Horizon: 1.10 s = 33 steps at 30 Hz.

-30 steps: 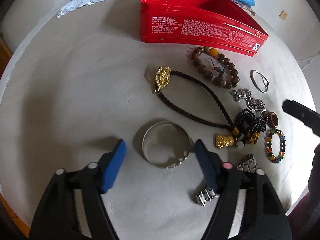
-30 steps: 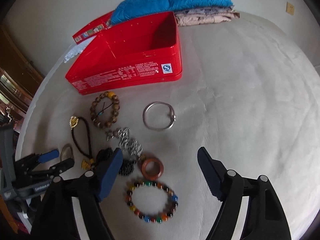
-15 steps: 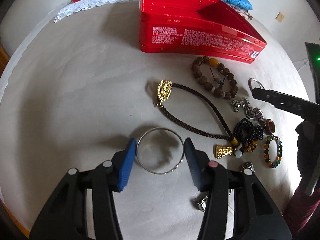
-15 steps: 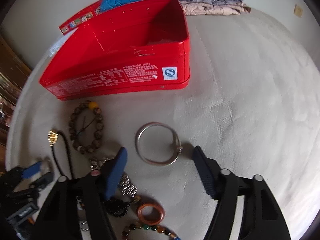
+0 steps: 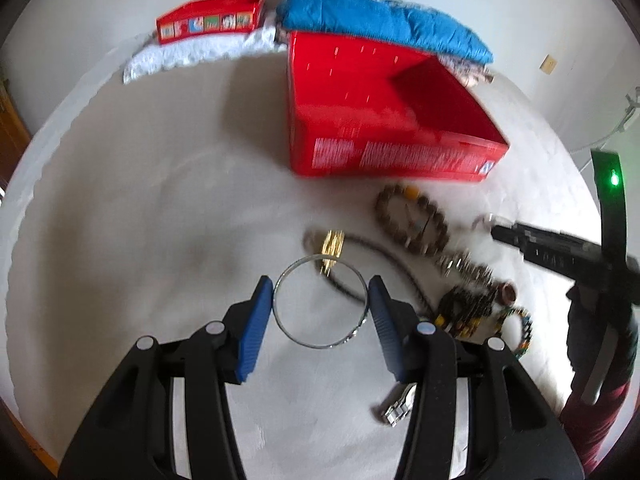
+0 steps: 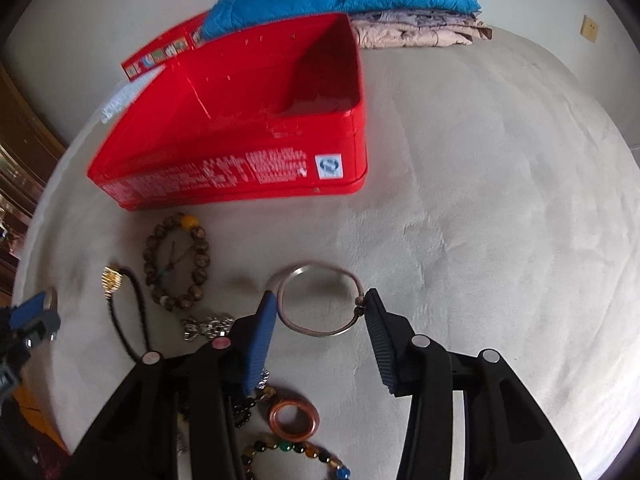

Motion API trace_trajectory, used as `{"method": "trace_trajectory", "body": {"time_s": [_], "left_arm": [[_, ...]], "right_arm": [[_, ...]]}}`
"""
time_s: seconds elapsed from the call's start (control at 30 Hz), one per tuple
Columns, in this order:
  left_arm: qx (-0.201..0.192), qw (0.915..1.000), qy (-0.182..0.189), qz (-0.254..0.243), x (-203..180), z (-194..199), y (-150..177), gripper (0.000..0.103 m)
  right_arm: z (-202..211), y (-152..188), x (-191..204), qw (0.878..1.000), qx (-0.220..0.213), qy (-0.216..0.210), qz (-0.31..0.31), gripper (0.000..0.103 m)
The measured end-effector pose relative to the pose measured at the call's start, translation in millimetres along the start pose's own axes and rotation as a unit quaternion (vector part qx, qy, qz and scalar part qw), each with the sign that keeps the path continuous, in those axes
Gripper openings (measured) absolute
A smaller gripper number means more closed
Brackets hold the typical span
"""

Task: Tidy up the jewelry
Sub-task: 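Carry both bangles into the red tin box and open both tools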

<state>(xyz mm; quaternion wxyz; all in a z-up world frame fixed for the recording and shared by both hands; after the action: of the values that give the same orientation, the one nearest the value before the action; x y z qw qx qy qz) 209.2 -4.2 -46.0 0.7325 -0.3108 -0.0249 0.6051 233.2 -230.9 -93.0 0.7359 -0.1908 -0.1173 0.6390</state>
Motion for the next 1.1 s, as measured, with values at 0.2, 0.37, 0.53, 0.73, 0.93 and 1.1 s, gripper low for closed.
{"method": "trace_trajectory", "body": {"time_s": [0.2, 0.37, 0.53, 0.73, 0.93, 1.1], "left_arm": [[-0.03, 0.9992, 0.018, -0.021, -25.4, 5.0, -44.1, 0.048], [-0.046, 0.998, 0.031, -0.029, -41.9, 0.7, -74.7, 0.048], [-0.053, 0.9967, 0.049, -0.037, -58.4, -9.8, -101.8, 0.048], [-0.055, 0.9956, 0.069, -0.033, -53.9, -34.2, -130.0, 0.048], [-0.033, 0.9957, 0.084, -0.019, -34.9, -77.0, -147.4, 0.048], [-0.009, 0.9956, 0.091, -0.021, -25.0, -104.9, -149.9, 0.049]], "right_arm": [[26.6, -11.6, -5.6, 0.999, -0.023, -0.028, -0.008, 0.045], [41.4, -17.8, -9.3, 0.998, -0.035, -0.042, -0.011, 0.045], [43.1, -23.4, -11.3, 0.998, -0.031, -0.056, -0.014, 0.045], [64.1, -53.1, -7.4, 0.996, -0.062, -0.068, -0.013, 0.045], [54.6, -103.4, 15.4, 0.994, -0.074, -0.078, -0.007, 0.045], [17.4, -120.8, 36.8, 0.995, -0.063, -0.078, 0.004, 0.045]]}}
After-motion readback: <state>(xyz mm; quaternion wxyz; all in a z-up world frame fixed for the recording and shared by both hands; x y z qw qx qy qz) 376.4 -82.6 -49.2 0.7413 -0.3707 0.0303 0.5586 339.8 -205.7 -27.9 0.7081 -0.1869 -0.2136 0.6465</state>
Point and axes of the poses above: each gripper's, at about its wrist camera, not at the fingertips, and z roughly against the way its jaws point, x to its left, y to its underside, the point moved 7 cm from there along -z, roughly the way its jaws point, and after that the axes turned 15 degrees about y, right-handed, at the moved point
